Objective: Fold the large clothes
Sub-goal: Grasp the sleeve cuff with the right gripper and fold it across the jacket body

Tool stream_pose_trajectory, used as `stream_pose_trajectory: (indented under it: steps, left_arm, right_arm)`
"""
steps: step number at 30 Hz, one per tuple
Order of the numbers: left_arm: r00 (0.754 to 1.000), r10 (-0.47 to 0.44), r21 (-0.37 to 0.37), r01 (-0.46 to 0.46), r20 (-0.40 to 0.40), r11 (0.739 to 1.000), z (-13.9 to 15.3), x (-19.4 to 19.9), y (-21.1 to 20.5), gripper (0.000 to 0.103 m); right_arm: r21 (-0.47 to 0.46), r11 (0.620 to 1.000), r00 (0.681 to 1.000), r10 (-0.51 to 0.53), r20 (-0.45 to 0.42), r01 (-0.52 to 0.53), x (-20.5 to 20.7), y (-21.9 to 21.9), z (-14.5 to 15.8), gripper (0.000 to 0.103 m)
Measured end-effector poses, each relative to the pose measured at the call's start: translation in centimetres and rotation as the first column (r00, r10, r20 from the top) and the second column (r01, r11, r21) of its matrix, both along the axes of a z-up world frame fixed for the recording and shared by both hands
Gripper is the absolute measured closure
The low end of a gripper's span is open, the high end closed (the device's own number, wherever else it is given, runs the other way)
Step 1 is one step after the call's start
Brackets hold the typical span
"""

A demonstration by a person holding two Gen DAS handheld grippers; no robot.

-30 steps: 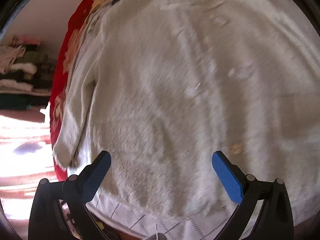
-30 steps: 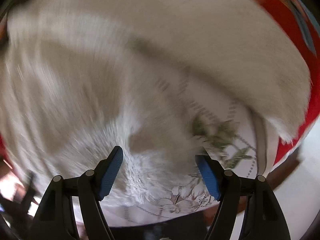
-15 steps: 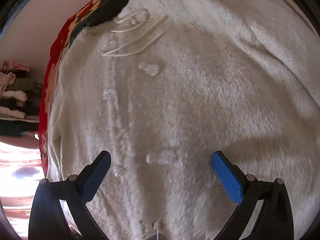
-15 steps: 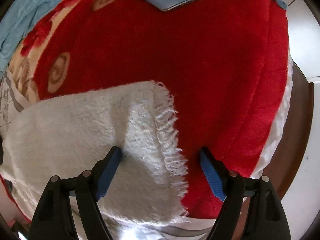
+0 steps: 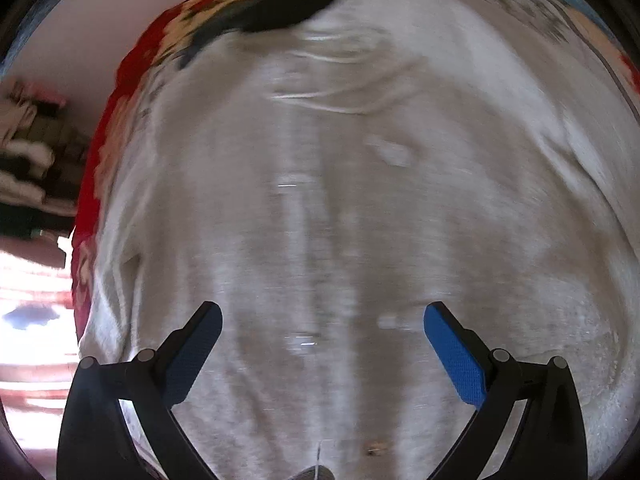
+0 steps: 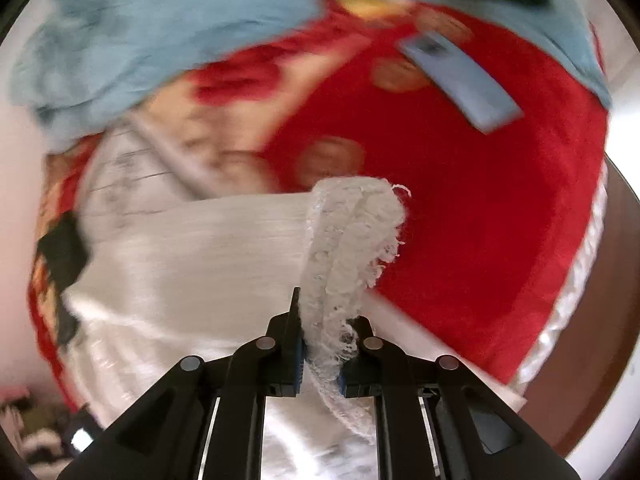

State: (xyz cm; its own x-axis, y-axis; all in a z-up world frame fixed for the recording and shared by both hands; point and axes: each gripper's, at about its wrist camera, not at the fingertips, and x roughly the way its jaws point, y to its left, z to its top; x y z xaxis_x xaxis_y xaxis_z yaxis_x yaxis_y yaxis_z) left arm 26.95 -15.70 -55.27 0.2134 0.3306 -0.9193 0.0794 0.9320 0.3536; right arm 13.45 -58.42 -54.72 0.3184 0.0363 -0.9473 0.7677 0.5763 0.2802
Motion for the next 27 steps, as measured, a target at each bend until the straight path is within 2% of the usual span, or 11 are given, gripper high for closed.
stream_pose_trajectory:
  steps: [2,4,6,9,13,16,19,21,23,25,27]
  left_arm:
    - [0.998,0.050,0.006,-0.050,0.027,0.999,1.2,0.4,2.9,0.000]
    - [0.991,0.115,0.028,-0.117,0.066,0.993,2.4,0.8,6.4,0.000]
    - [0.979,0.180,0.041,-0.184,0.094,0.982,3.2,1.1,9.9,0.000]
    - [0.944,0.307,0.042,-0.314,0.123,0.949,4.2,0.9,16.2,0.000]
    - [0.889,0.436,0.056,-0.447,0.140,0.893,4.1,-0.1,23.9,0.000]
    - [0.869,0.478,0.069,-0.489,0.130,0.870,3.3,-1.0,27.4,0.000]
    - [0.857,0.500,0.080,-0.511,0.125,0.856,2.9,-1.7,29.4,0.000]
    - [0.856,0.503,0.078,-0.513,0.116,0.855,2.7,-2.1,30.1,0.000]
    - [0.862,0.496,0.074,-0.504,0.107,0.860,2.6,-2.3,30.2,0.000]
    - [0.869,0.484,0.065,-0.492,0.105,0.868,2.8,-2.3,30.0,0.000]
    - [0.875,0.474,0.051,-0.480,0.097,0.876,3.2,-2.4,29.2,0.000]
  right_arm:
    - [-0.006,0.995,0.994,0.101,0.046,-0.100,4.0,3.0,5.4,0.091]
    - [-0.001,0.977,0.975,0.210,0.076,-0.211,6.9,8.0,8.4,0.091]
    - [0.001,0.942,0.938,0.334,0.093,-0.336,11.1,14.8,10.5,0.091]
    - [-0.028,0.852,0.848,0.524,0.085,-0.523,17.2,24.5,9.5,0.091]
    - [-0.047,0.671,0.671,0.741,0.007,-0.740,24.0,39.6,7.2,0.091]
    - [-0.031,0.524,0.524,0.850,-0.052,-0.851,25.8,49.9,3.9,0.091]
    - [-0.055,0.427,0.431,0.895,-0.114,-0.903,26.1,57.9,2.2,0.091]
    - [-0.013,0.404,0.403,0.907,-0.121,-0.915,26.3,60.3,-0.1,0.089]
    - [0.092,0.395,0.391,0.919,-0.060,-0.914,26.8,61.4,-1.0,0.077]
    - [0.183,0.427,0.438,0.899,0.024,-0.886,26.4,60.2,-0.8,0.070]
    - [0.181,0.491,0.509,0.859,0.062,-0.852,24.8,56.0,1.1,0.060]
